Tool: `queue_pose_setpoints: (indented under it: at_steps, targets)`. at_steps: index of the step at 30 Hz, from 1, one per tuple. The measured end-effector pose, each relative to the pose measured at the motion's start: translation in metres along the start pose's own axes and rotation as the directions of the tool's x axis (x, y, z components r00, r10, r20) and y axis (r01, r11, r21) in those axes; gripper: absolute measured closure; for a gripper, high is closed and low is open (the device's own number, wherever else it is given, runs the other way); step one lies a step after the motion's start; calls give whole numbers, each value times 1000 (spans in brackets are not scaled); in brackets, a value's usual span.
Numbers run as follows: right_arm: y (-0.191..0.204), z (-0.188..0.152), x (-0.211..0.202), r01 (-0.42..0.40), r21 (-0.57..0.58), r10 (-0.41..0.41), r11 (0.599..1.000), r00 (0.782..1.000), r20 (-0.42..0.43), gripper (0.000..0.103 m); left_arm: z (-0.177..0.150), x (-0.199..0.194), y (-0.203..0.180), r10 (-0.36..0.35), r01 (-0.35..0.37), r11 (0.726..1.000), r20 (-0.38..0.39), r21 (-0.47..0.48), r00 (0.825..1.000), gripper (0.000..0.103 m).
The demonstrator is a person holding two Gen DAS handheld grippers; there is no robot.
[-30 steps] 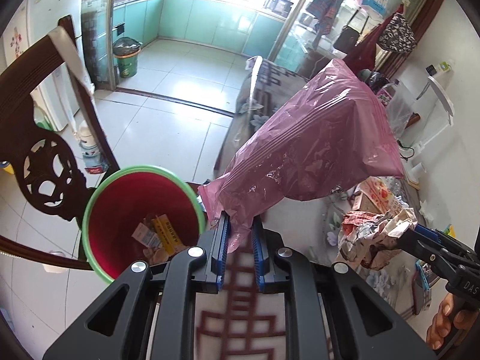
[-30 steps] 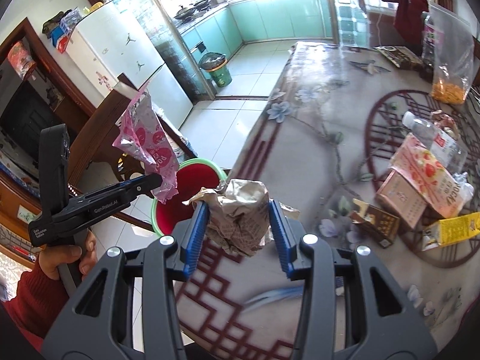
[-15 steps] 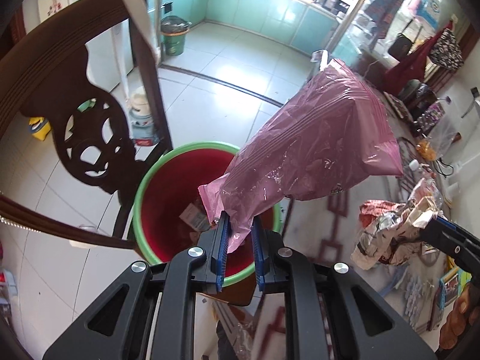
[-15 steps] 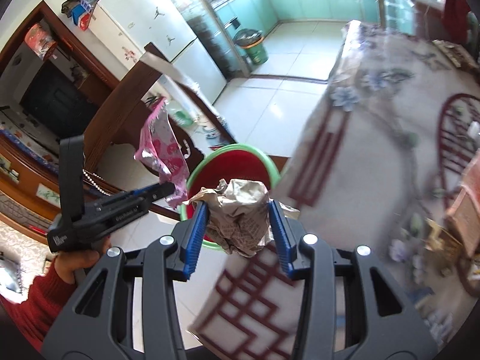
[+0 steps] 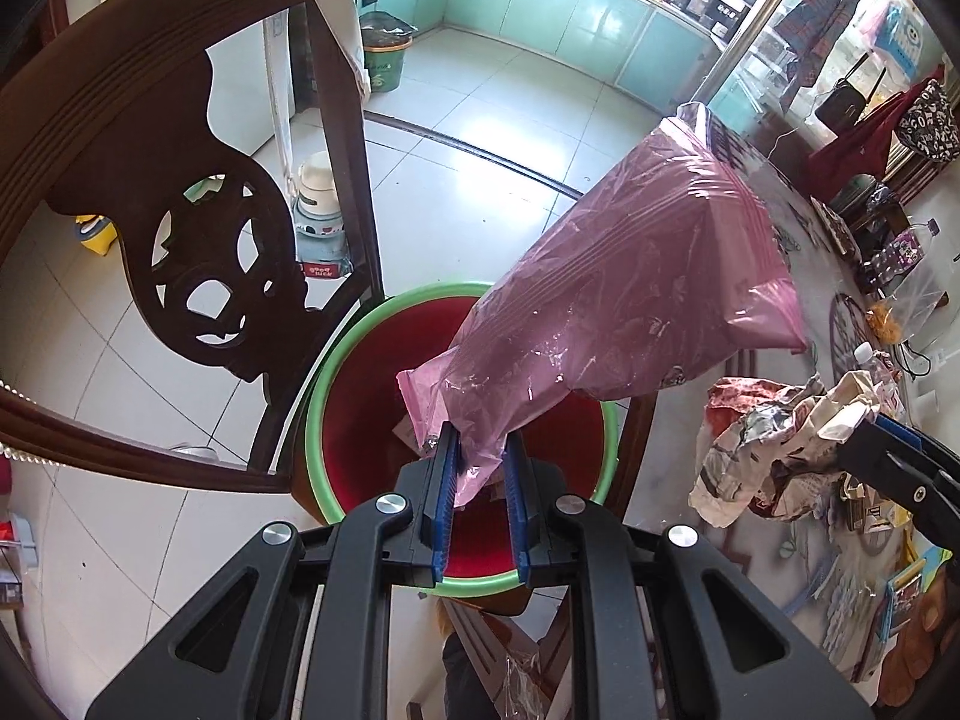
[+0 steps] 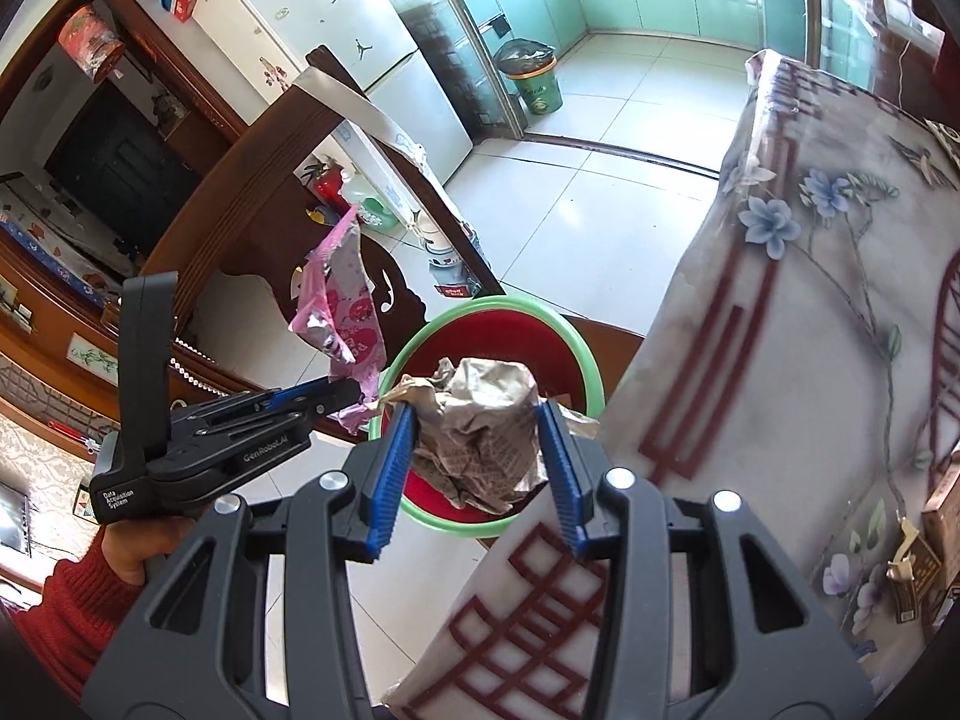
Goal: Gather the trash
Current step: 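Open the left gripper over the red bin while the right drops the crumpled paper in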
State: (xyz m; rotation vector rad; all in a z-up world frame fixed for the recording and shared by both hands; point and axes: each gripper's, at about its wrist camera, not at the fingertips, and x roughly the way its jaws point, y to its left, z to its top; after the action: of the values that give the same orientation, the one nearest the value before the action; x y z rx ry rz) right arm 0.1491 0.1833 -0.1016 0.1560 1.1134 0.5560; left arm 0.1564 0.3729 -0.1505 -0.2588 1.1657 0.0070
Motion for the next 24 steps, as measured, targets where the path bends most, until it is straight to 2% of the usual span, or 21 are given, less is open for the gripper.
queue_pose_setpoints:
  at_steps: [10, 17, 18, 21, 24]
  targets:
    - [0, 3, 9, -4, 1, 4, 1000, 1000, -14, 61, 10, 8, -2, -11, 11, 1000, 2, -4, 1000, 89]
    - [4, 3, 13, -9, -18, 9, 1000, 1000, -16, 60, 12, 10, -2, 6, -6, 1000, -6, 5, 1000, 89]
    - [4, 4, 13, -11, -17, 11, 1000, 1000, -15, 56, 12, 10, -1, 10, -10, 1000, -4, 0, 1000, 87]
    - [2, 3, 12, -22, 0, 22, 1000, 1000, 9, 48, 14, 10, 3, 13, -13, 1000, 1, -25, 1000, 55]
    - [-1, 2, 8, -30, 19, 30, 999, 999, 15, 48, 15, 5, 2, 15, -15, 1000, 20, -26, 1000, 53]
